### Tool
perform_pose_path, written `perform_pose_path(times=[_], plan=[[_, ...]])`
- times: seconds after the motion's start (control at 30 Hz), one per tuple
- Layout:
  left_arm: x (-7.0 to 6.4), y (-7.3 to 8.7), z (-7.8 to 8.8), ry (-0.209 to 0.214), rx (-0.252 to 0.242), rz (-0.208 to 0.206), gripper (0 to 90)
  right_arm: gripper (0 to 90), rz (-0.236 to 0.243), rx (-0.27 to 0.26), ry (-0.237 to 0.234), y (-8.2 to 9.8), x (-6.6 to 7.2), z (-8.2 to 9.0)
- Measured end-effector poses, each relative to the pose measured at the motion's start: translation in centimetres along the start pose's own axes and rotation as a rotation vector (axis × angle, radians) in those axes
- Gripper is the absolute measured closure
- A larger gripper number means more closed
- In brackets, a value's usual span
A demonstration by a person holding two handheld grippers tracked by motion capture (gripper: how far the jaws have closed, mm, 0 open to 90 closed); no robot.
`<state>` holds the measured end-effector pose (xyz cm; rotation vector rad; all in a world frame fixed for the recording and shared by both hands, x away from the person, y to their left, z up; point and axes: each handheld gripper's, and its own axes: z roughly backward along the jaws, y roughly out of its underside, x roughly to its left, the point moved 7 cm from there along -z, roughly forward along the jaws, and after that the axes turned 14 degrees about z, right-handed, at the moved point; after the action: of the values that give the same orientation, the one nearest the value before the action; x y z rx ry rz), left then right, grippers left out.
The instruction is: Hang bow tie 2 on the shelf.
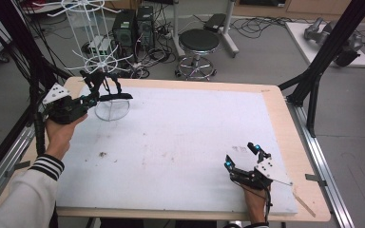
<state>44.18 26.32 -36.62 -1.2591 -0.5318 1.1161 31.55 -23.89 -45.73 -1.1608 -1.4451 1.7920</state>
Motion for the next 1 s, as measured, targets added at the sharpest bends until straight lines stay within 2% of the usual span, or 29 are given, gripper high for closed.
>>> perform_pose_path(times=[0.03,0.13,0.23,0.27,0.33,0.4,0.47,0.53,0.6,0.7,0.9,1.0], plan=[[0.0,0.1,0.0,0.004,0.007,-0.003,77.6,9.2,0.000,0.000,0.000,0.0,0.0,0.0],[0.0,0.3,-0.2,0.031,0.017,0.023,55.2,9.2,0.001,0.000,0.001,0.0,0.0,0.0],[0.1,0.4,-0.1,0.047,0.001,0.041,27.2,9.2,0.008,-0.003,-0.003,0.0,0.0,0.0],[0.1,0.4,0.0,0.053,-0.008,0.038,20.6,9.2,0.006,-0.002,-0.002,0.0,0.0,0.0],[-0.1,0.3,0.5,0.084,-0.048,0.029,13.7,9.2,0.002,-0.007,-0.004,0.0,0.0,0.1],[-0.4,0.5,1.2,0.119,-0.077,0.006,11.2,9.2,-0.009,-0.010,0.001,0.0,-0.1,0.1],[-0.5,0.8,2.0,0.139,-0.116,-0.010,9.3,9.2,-0.019,-0.015,0.001,0.0,-0.2,0.1],[-0.6,1.5,2.8,0.150,-0.134,-0.035,9.3,9.2,-0.021,-0.022,0.006,0.0,-0.3,0.2],[-0.8,2.7,3.5,0.168,-0.159,-0.053,9.3,9.2,-0.027,-0.018,0.004,0.0,-0.2,0.2],[-1.2,5.2,4.3,0.203,-0.178,-0.039,9.3,9.2,-0.016,-0.021,0.004,0.0,-0.2,0.2],[-3.5,9.9,5.1,0.234,-0.189,-0.087,9.3,9.2,-0.024,-0.029,0.010,0.0,-0.3,0.3],[-4.4,11.0,5.3,0.247,-0.204,-0.107,9.3,9.2,-0.026,-0.029,0.012,0.0,-0.3,0.3]])
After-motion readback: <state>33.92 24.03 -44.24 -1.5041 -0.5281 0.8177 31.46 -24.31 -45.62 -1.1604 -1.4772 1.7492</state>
